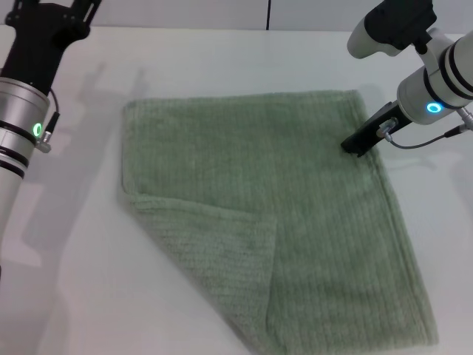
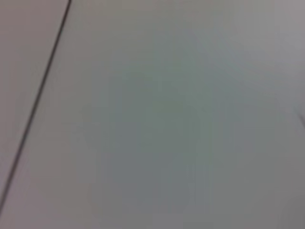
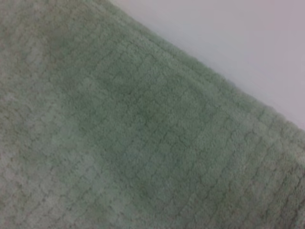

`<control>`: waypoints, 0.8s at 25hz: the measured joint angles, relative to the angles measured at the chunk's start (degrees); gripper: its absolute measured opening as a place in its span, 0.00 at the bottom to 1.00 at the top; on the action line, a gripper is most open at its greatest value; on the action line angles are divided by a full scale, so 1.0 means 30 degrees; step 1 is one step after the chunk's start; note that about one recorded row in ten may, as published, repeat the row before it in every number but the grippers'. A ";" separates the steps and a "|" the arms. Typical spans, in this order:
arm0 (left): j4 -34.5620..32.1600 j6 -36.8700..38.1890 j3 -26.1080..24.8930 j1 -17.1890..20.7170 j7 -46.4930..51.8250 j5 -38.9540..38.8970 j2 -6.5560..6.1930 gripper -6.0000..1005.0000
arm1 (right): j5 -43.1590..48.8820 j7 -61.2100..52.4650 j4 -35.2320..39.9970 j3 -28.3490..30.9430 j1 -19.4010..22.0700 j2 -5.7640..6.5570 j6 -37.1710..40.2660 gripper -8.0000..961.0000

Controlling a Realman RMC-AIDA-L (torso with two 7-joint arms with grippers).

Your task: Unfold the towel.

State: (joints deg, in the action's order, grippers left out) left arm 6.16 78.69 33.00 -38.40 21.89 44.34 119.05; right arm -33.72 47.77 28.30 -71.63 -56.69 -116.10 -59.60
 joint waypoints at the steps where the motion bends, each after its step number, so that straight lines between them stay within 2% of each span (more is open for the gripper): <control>1: -0.0060 0.0023 0.0003 0.0001 0.0646 0.0424 -0.0033 0.79 | 0.0000 0.0001 -0.0001 -0.0009 0.0001 0.0000 0.0012 0.04; 4: -0.1418 0.0033 0.0082 0.0168 0.4894 0.2958 -0.0193 0.79 | 0.0000 0.0000 -0.0001 0.0001 0.0025 0.0001 0.0030 0.04; 5: -0.1418 0.0033 0.0082 0.0168 0.4894 0.2958 -0.0193 0.79 | 0.0000 0.0000 -0.0001 0.0001 0.0025 0.0001 0.0030 0.04; 6: -0.2648 -0.0018 0.0246 0.0368 0.7316 0.4133 -0.0217 0.79 | 0.0000 -0.0001 -0.0001 0.0017 0.0027 0.0003 0.0034 0.04; 7: -0.2648 -0.0018 0.0246 0.0368 0.7316 0.4133 -0.0217 0.79 | 0.0000 -0.0001 -0.0001 0.0017 0.0027 0.0003 0.0034 0.04; 9: -0.4214 -0.0080 0.0799 0.0570 1.0301 0.5303 -0.0247 0.80 | 0.0000 -0.0004 -0.0001 0.0021 0.0023 0.0006 0.0036 0.04; 10: -0.4914 -0.0091 0.1224 0.0665 1.1634 0.5686 -0.0281 0.80 | 0.0000 -0.0004 -0.0001 0.0024 0.0023 0.0008 0.0035 0.04; 11: -0.7067 -0.0249 0.2590 0.1018 1.4645 0.6440 -0.0341 0.80 | 0.0000 -0.0004 -0.0001 0.0028 0.0023 0.0010 0.0036 0.04; 12: -0.7067 -0.0249 0.2590 0.1018 1.4645 0.6440 -0.0341 0.80 | 0.0000 -0.0004 -0.0001 0.0028 0.0023 0.0010 0.0036 0.04; 13: -0.7987 -0.0363 0.3172 0.1198 1.5669 0.6662 -0.0365 0.80 | 0.0000 -0.0005 0.0000 0.0031 0.0023 0.0014 0.0036 0.04; 15: -1.0622 -0.0745 0.4600 0.1772 1.8558 0.7440 -0.0431 0.80 | 0.0000 -0.0005 0.0000 0.0032 0.0023 0.0018 0.0037 0.04; 18: -1.3576 -0.0834 0.6025 0.2564 2.1244 0.8631 -0.0596 0.80 | 0.0000 -0.0005 0.0001 0.0036 0.0010 0.0021 0.0035 0.05; 20: -1.4350 -0.0778 0.6319 0.2784 2.1782 0.9029 -0.0671 0.80 | -0.0002 -0.0005 0.0000 0.0051 0.0001 0.0020 0.0036 0.05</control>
State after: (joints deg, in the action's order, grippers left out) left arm -36.89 76.35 51.96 -30.05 87.24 71.43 117.04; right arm -33.72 47.75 28.30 -71.48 -56.68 -116.04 -59.49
